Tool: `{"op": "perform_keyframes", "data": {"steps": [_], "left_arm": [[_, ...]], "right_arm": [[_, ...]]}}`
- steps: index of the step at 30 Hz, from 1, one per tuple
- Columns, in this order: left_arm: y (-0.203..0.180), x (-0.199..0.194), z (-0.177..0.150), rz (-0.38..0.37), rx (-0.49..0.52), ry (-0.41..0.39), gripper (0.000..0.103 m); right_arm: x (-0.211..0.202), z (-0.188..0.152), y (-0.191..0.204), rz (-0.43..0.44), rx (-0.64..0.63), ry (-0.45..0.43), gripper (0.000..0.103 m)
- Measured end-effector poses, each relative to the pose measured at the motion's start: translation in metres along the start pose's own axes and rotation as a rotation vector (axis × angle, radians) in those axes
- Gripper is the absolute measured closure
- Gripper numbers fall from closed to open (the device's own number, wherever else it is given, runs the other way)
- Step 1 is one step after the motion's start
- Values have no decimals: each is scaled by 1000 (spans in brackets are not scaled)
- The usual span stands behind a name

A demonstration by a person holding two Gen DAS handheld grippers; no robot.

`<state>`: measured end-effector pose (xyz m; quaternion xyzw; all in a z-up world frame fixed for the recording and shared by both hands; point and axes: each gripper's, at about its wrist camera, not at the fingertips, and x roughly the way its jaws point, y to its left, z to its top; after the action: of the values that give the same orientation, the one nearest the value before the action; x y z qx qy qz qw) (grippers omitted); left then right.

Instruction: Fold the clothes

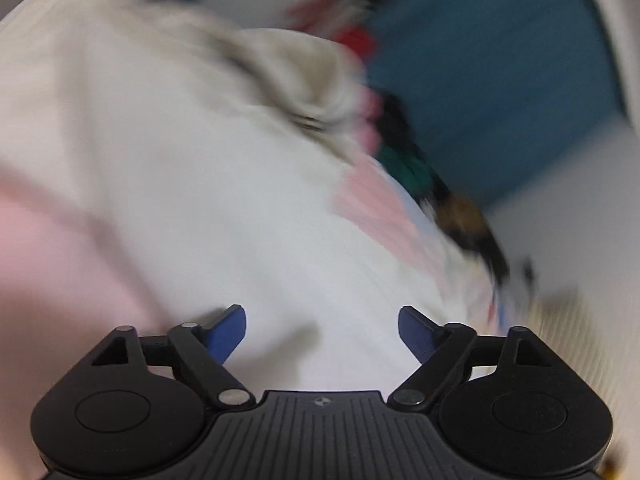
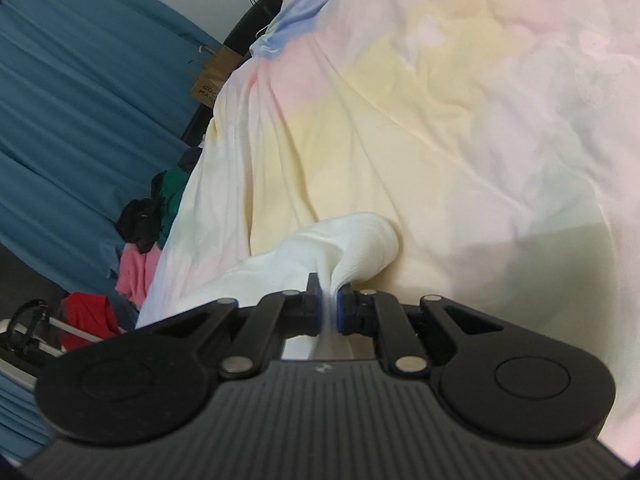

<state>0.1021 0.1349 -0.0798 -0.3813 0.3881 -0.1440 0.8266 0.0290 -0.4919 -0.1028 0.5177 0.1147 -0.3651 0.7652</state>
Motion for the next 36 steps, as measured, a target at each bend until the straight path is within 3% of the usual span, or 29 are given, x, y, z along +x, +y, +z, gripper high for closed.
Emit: {"op": "perform_keyframes", "data": {"steps": [4,9,11,13,16,17,24,29,36], "left_arm": [[65,-27,23,90,-360,-137,16],[104,-32,35,56,-554,-308,19],[107,-29,41,63,-560,-366,28],[111,-28,47,89,-566,-415,48],[119,-33,57,108,-562,-445,88],[117,-39,60,114,-548,-451,93],[90,-103,82,126,-434,-509,97],[85,-152,79,121,-446,-421,97],[110,-191,70,245,-403,-319,99]], "right_arm": [[-9,0,9,-15,-74,-25,93],[-16,3,7,-26,-86,-32,93],[-16,4,6,-24,-79,-31,93],[-14,4,5,-20,-74,-28,93],[-12,4,4,-13,-67,-25,93],[-14,4,2,-10,-64,-24,93],[-20,3,-1,-27,-85,-47,93],[-37,4,1,-46,-94,-104,94],[-64,5,-13,-205,-32,-183,94]]}}
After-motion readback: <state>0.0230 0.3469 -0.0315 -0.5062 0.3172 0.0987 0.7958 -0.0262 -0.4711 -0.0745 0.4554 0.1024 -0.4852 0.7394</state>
